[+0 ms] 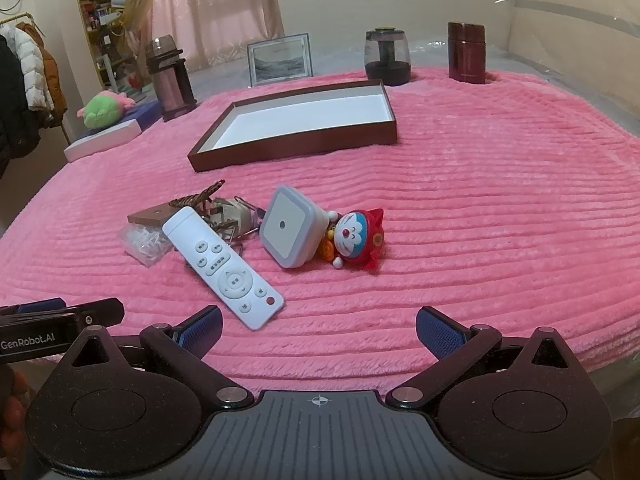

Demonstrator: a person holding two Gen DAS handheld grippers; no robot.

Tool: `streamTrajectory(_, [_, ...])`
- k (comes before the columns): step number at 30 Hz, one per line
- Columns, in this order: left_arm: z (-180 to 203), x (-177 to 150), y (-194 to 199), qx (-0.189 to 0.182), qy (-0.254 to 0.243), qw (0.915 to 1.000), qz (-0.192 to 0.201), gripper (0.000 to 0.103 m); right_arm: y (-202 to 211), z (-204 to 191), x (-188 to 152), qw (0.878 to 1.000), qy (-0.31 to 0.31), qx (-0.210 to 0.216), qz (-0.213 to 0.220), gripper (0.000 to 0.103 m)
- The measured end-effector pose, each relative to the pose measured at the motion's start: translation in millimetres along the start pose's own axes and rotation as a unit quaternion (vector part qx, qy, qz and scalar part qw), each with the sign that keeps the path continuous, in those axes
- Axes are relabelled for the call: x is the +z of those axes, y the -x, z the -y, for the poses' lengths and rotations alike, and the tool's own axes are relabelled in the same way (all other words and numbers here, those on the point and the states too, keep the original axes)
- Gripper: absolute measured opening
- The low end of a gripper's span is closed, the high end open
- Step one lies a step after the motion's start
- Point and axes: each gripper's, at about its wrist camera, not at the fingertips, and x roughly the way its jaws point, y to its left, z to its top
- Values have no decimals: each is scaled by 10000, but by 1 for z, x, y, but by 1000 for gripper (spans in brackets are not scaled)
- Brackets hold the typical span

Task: Organize rigid objects
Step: 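Move both tools toward the white remote and red Doraemon figure, then grasp the white remote with the left tool while the right tool grasps the Doraemon figure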

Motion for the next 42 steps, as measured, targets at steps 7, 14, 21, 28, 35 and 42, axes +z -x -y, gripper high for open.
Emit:
streamTrajectory(7, [0, 1, 0, 2, 25, 10000, 7, 94, 0, 3, 1, 10000, -8, -18, 18, 101])
streamTrajectory(14, [2, 4, -3, -3, 68, 10000, 36, 94, -1, 10, 3, 10000, 12, -50, 36, 101])
streamTrajectory(21, [7, 9, -8, -8, 67, 10000, 47, 94, -4, 19, 5, 9999, 68, -85, 67, 101])
streamTrajectory(28, [15, 12, -16, -79, 111, 9999, 23, 94, -7, 29, 6, 9997, 207, -95, 128, 101])
streamTrajectory(35, [25, 15, -26, -140, 95, 9998, 42, 94, -17, 42, 14, 9978, 608, -37, 264, 101])
streamTrajectory(42, [33, 18, -40, -181, 103, 9998, 51, 91, -44, 40, 22, 9905, 1328, 245, 262, 88])
